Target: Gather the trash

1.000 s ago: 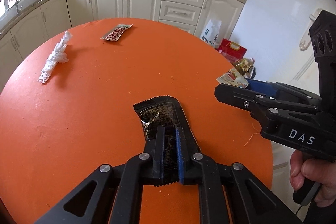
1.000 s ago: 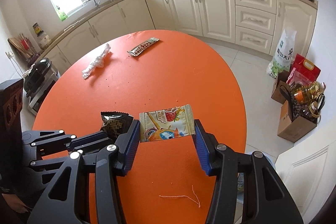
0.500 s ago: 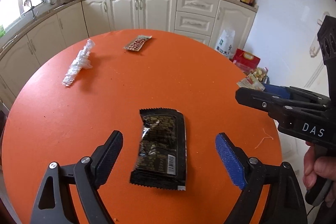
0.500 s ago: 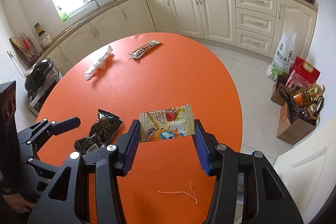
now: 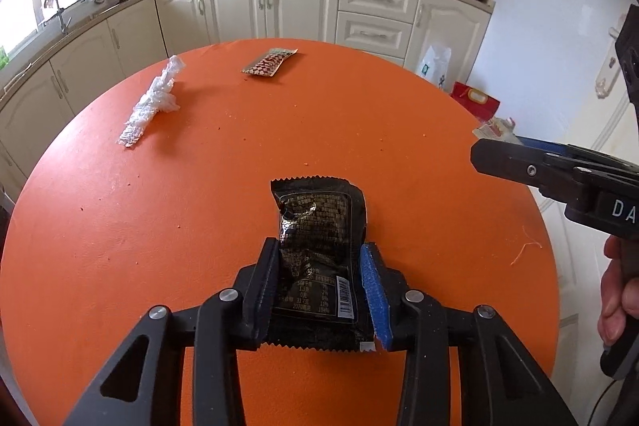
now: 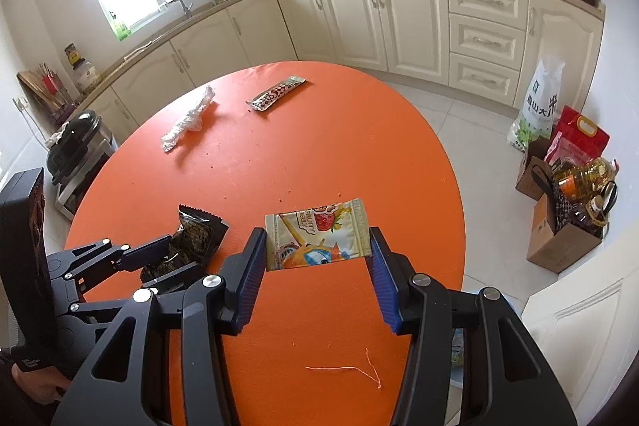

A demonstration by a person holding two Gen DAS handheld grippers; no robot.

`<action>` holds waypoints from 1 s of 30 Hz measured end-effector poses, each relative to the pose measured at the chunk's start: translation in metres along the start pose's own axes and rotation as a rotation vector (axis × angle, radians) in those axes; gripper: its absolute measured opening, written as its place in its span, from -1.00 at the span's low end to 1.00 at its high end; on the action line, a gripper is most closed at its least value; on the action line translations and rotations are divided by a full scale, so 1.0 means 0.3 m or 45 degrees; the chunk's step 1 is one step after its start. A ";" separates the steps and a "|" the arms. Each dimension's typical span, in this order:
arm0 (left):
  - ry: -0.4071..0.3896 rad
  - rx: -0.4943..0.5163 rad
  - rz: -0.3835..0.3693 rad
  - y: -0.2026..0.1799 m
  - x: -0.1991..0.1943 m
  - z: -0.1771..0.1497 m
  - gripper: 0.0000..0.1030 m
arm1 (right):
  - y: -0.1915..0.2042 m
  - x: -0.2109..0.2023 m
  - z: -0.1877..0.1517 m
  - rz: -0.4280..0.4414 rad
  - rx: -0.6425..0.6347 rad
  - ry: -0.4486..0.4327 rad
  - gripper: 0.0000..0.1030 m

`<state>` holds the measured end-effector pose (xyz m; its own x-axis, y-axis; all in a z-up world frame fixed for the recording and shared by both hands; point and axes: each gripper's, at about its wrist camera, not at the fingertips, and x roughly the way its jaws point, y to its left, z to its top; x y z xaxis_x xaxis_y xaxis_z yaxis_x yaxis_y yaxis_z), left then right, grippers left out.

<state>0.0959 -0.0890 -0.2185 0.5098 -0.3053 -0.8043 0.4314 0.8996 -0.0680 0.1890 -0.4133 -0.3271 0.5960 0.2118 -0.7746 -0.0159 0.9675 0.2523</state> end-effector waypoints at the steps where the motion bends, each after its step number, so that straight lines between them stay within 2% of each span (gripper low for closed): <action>1: 0.002 -0.013 -0.027 0.001 -0.002 0.000 -0.53 | 0.001 -0.003 -0.001 0.003 0.004 -0.003 -0.02; 4: 0.011 -0.025 -0.091 -0.001 -0.002 0.016 -0.69 | 0.006 -0.011 -0.006 -0.004 -0.003 -0.001 -0.02; 9: 0.018 -0.053 -0.175 0.012 0.026 0.048 -0.71 | 0.000 -0.031 -0.016 -0.014 0.004 -0.004 -0.02; 14: -0.014 -0.035 -0.182 -0.019 0.012 0.072 -0.71 | -0.015 -0.072 -0.018 -0.032 0.022 -0.034 -0.02; 23: -0.139 0.050 -0.204 -0.090 -0.074 0.164 -0.71 | -0.050 -0.209 -0.003 -0.065 0.054 -0.142 -0.02; 30: -0.239 0.139 -0.265 -0.199 -0.147 0.236 -0.71 | -0.153 -0.377 0.005 -0.164 0.112 -0.255 -0.02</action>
<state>0.1003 -0.1514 -0.1374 0.5261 -0.5414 -0.6558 0.6133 0.7758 -0.1483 0.1235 -0.4819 -0.2504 0.7358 0.0477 -0.6755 0.1352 0.9671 0.2156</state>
